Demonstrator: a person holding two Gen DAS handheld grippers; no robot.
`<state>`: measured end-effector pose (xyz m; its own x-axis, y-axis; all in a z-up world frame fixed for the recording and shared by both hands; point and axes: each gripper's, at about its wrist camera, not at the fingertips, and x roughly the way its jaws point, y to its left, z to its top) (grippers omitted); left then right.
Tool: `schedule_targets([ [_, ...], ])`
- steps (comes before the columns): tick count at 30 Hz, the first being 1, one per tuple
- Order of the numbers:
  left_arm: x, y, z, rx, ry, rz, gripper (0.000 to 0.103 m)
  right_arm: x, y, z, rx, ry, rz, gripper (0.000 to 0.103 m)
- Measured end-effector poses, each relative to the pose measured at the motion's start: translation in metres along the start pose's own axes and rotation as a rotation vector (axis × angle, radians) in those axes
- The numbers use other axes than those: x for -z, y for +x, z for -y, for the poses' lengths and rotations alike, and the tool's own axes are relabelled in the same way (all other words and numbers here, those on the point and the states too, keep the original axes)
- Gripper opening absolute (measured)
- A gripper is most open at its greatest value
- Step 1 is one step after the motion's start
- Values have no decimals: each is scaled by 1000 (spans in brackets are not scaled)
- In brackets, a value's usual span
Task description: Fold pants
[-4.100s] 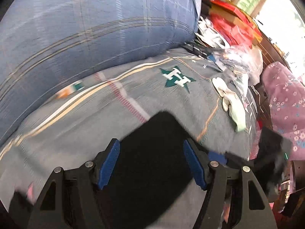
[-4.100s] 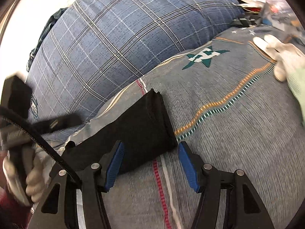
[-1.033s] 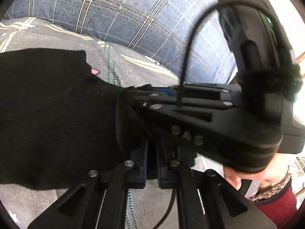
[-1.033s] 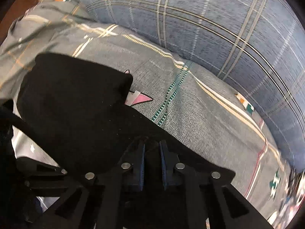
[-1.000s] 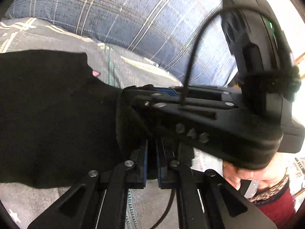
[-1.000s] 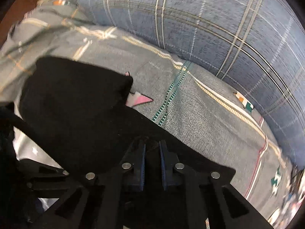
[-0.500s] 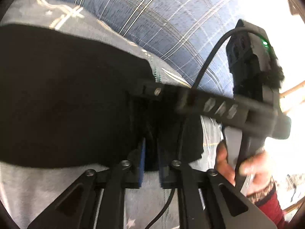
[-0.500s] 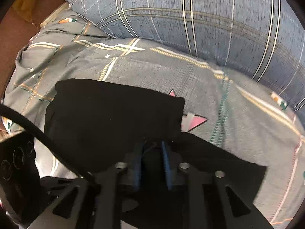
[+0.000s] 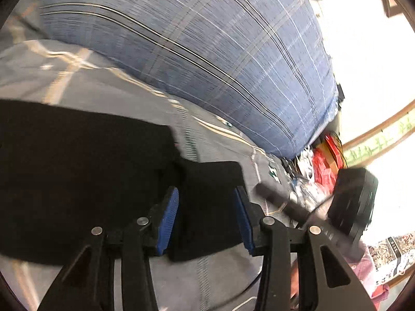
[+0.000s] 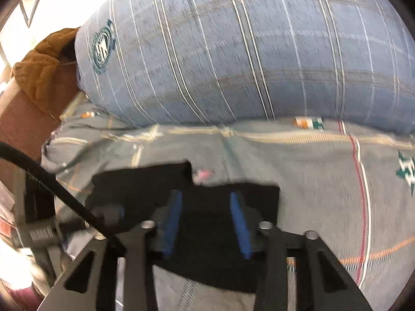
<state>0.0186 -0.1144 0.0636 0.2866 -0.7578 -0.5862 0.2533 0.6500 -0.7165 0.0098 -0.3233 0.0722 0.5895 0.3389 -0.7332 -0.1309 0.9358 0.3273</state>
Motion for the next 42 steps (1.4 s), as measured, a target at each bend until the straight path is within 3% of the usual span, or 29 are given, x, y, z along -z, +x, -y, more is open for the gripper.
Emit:
schedule_targets([
  [2,-6,24,4,-54,9,-29,43,13,11,1,-3,10,-19,40],
  [5,-10,57,-9,-207,21,-69,42,30,32,6,30,16,-42,40],
  [8,-12,59,-15,-170,24,-49,41,44,41,15,42,16,-22,40],
  [11,-15,52,-14,-160,27,-69,41,45,43,2,87,-51,-12,48],
  [13,-16,31,-15,-139,9,-57,41,42,40,-6,92,-77,-21,57],
  [16,-11,-9,-19,-139,7,-2,44,41,25,-12,82,-61,-5,57],
  [21,21,-99,-57,-300,-21,155,54,41,10,-37,60,-113,-2,57],
  [23,35,-128,-82,-349,-91,210,54,38,13,-57,19,-147,-19,58],
  [26,49,-156,-119,-324,-218,273,55,27,32,-99,-48,-234,-61,60],
  [30,53,-164,-154,-326,-320,302,55,8,73,-171,-139,-384,-143,72],
  [35,48,-169,-183,-309,-378,339,55,-15,143,-253,-152,-542,-247,73],
  [42,46,-158,-199,-239,-386,354,55,-15,240,-330,-60,-757,-396,74],
])
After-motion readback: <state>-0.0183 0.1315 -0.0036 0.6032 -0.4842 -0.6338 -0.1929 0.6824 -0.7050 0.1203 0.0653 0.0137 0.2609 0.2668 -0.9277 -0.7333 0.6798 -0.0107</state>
